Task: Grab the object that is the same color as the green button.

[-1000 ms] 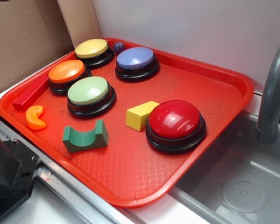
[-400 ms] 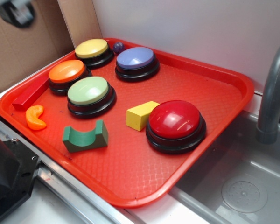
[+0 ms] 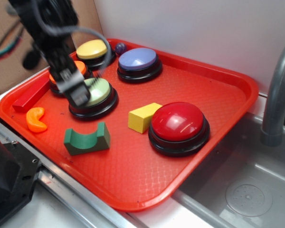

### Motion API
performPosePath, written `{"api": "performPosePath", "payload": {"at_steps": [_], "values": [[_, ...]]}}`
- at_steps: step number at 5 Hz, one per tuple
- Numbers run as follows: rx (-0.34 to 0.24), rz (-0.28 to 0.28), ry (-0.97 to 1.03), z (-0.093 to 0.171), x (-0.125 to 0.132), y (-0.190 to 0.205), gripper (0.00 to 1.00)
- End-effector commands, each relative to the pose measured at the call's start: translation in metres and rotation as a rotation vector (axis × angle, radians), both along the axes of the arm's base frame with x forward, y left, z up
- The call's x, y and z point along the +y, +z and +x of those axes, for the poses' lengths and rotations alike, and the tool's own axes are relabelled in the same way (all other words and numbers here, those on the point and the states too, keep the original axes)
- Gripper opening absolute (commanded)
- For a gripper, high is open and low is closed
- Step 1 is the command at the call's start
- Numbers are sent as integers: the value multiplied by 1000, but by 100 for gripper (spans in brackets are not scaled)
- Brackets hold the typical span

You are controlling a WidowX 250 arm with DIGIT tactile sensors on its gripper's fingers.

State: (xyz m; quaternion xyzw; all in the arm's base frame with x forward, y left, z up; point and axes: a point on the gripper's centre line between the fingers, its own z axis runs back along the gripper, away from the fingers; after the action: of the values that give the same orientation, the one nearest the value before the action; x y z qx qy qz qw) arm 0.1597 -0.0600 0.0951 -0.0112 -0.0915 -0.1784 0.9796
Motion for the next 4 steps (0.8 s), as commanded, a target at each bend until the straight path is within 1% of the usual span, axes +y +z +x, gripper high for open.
{"api": "performPosePath", "payload": {"at_steps": [1,2,4], "values": [[32,16,-58,3,-11,-49,100],[42,20,-104,4,-12,-64,100],[56,29,-80,7,-10,-76,100]]}}
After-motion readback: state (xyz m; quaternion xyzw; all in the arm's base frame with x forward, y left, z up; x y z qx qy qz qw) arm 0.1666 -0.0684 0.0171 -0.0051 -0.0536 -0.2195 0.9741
